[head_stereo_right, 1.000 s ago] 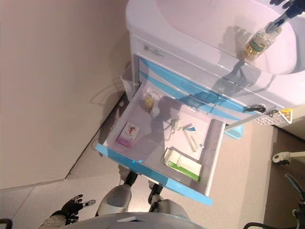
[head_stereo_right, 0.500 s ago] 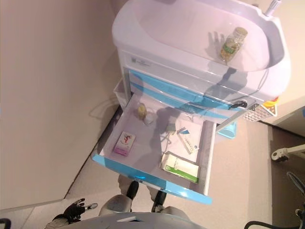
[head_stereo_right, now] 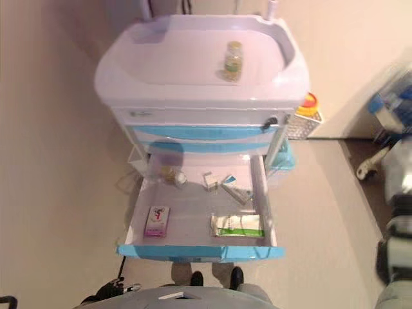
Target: Open the drawer and pick up the medicine
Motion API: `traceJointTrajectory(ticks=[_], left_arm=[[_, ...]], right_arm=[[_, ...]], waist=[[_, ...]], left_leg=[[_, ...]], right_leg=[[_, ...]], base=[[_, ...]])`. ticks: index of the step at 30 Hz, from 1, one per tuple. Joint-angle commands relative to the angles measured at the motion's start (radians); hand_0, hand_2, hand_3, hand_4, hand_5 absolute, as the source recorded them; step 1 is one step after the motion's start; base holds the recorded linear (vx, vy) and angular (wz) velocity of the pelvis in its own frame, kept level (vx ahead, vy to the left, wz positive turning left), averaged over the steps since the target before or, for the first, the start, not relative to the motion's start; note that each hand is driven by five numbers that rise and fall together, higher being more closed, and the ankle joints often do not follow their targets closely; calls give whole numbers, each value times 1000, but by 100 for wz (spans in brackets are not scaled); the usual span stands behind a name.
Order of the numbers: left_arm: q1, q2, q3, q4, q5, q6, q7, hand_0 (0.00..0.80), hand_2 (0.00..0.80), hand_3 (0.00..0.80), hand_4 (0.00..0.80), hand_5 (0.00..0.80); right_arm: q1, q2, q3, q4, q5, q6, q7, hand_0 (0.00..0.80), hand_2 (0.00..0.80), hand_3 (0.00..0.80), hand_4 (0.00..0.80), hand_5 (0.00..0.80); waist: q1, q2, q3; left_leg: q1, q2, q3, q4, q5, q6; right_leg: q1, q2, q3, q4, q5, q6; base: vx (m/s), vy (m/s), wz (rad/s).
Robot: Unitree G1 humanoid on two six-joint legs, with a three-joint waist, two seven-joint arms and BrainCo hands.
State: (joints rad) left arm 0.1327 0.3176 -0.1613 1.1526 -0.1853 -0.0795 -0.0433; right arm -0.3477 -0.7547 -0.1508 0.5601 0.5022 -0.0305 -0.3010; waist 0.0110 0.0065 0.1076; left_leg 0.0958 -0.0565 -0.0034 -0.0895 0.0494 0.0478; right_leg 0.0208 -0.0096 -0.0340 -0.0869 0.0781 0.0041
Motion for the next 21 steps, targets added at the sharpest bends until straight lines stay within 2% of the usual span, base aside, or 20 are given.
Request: traceJointTrajectory(ticks=[1, 4, 5, 6, 8, 10, 12, 15, 17, 18, 20, 21], left_arm=[[6, -16, -9, 49, -4, -28, 37, 0, 0, 0, 0, 0], [16, -30, 0, 57, -15, -35, 44, 0, 0, 0, 0, 0], [19, -30, 11, 58, -11, -34, 39, 0, 0, 0, 0, 0], [19, -28, 10, 56, -12, -30, 36, 0, 0, 0, 0, 0], [17, -24, 16, 55, -18, -28, 26, 0, 0, 0, 0, 0], [17, -22, 18, 51, -21, -28, 18, 0, 0, 0, 0, 0], [11, -21, 16, 54, -33, -37, 18, 0, 0, 0, 0, 0], [-6, -25, 10, 61, -51, -52, 21, 0, 0, 0, 0, 0], [-21, -27, 7, 63, -55, -59, 17, 0, 0, 0, 0, 0], [-37, -28, 0, 64, -63, -62, 14, 0, 0, 0, 0, 0], [-60, -26, -8, 63, -73, -66, 9, 0, 0, 0, 0, 0], [-81, -20, -17, 61, -82, -74, 4, 0, 0, 0, 0, 0]], right_arm=[[138, 128, -27, -155, -53, -140, 33, 0, 0, 0, 0, 0], [262, 194, -22, -140, -72, -143, 91, 0, 0, 0, 0, 0], [292, 198, -6, -121, -140, -147, 82, 0, 0, 0, 0, 0], [310, 199, 14, -114, -164, -120, 72, 0, 0, 0, 0, 0], [338, 191, 57, -68, -326, -135, 43, 0, 0, 0, 0, 0], [358, 195, 109, -26, -410, -116, 32, 0, 0, 0, 0, 0], [367, 214, 156, 48, -469, -111, 27, 0, 0, 0, 0, 0], [375, 285, 210, 195, -477, -128, 13, 0, 0, 0, 0, 0], [376, 321, 236, 275, -509, -151, 13, 0, 0, 0, 0, 0], [373, 339, 259, 334, -532, -183, 1, 0, 0, 0, 0, 0], [362, 353, 280, 379, -533, -186, 13, 0, 0, 0, 0, 0], [347, 362, 297, 414, -542, -214, 3, 0, 0, 0, 0, 0]], waist=[[-10, -25, 13], [-40, -28, 17], [-50, -30, 20], [-56, -32, 21], [-65, -33, 27], [-69, -34, 33], [-70, -33, 40], [-63, -32, 57], [-58, -31, 72], [-55, -30, 87], [-50, -29, 110], [-44, -28, 138]], left_leg=[[-7, -35, -4, 25, -101, 9], [-9, -31, 29, 14, -97, 7], [-10, -30, 44, 10, -95, 6], [-13, -31, 52, 8, -95, 7], [-20, -29, 69, 6, -93, 6], [-27, -29, 83, 8, -93, 6], [-36, -28, 91, 10, -94, 9], [-48, -29, 92, 19, -94, 15], [-62, -30, 89, 31, -94, 19], [-77, -32, 86, 44, -95, 22], [-101, -34, 83, 71, -98, 27], [-129, -36, 79, 100, -100, 31]], right_leg=[[8, -8, 30, 86, -64, 54], [-2, -8, 41, 71, -48, 62], [-6, -9, 41, 63, -41, 65], [-11, -9, 42, 59, -36, 67], [-23, -11, 42, 54, -27, 72], [-35, -13, 41, 53, -21, 77], [-48, -13, 44, 56, -19, 78], [-58, -14, 41, 67, -20, 77], [-68, -15, 38, 78, -23, 75], [-79, -17, 35, 90, -24, 73], [-97, -19, 32, 114, -30, 69], [-118, -22, 25, 137, -34, 64]], base=[[-39, -7, -25], [-53, -12, -37], [-56, -6, -27], [-61, -1, -18], [-67, 10, -18], [-57, 10, -20], [-57, 8, -20], [-34, -7, -8], [-53, -15, -2], [-81, -22, 0], [-126, -37, 1], [-206, -54, 3]])
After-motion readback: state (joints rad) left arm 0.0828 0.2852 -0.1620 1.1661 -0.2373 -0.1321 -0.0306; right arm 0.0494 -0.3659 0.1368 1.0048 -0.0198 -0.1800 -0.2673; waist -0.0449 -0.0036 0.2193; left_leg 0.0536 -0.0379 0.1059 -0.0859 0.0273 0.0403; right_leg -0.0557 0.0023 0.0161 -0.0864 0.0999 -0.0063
